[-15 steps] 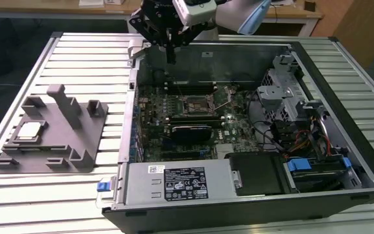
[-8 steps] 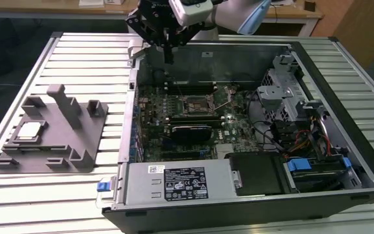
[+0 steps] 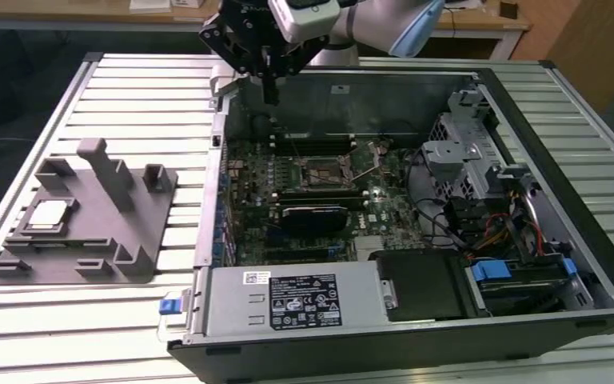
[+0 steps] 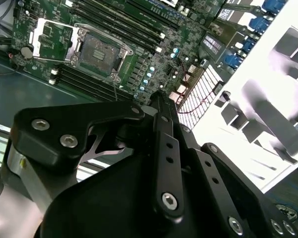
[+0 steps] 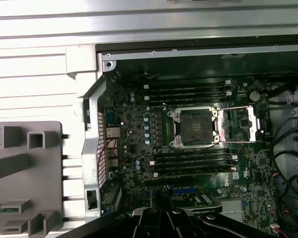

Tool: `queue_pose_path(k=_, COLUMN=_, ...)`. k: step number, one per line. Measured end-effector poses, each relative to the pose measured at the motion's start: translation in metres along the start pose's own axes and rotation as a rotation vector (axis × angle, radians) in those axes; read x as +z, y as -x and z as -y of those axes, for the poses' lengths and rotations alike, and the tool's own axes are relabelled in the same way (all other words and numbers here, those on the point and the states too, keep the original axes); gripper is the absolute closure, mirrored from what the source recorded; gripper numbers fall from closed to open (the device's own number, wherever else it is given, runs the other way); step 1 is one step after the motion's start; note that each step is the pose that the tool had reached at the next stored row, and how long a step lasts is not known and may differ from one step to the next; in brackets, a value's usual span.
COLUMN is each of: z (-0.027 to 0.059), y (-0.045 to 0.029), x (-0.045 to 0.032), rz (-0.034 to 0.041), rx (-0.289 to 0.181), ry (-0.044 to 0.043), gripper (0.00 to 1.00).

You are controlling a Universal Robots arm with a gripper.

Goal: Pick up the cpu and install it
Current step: 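Reach for the cpu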

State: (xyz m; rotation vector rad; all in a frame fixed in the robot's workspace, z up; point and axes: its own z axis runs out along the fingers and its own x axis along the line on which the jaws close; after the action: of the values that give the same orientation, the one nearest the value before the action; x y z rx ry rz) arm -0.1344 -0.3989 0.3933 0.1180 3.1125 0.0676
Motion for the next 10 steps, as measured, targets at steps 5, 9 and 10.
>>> queue_pose_path(k=5, z=0.0006, y=-0.0076, x=-0.0002, rz=0.0, rx=0.0, ry=0.0, gripper=0.89)
queue_pose_path(k=9, z=0.0011, y=-0.0145, x=-0.0002, rz=0.0001, rx=0.0, ry=0.0001, gripper=0.89)
queue_pose_path(k=10, z=0.0012, y=-0.0161, x=-0.0002, rz=0.0001, rx=0.0, ry=0.0001, gripper=0.89)
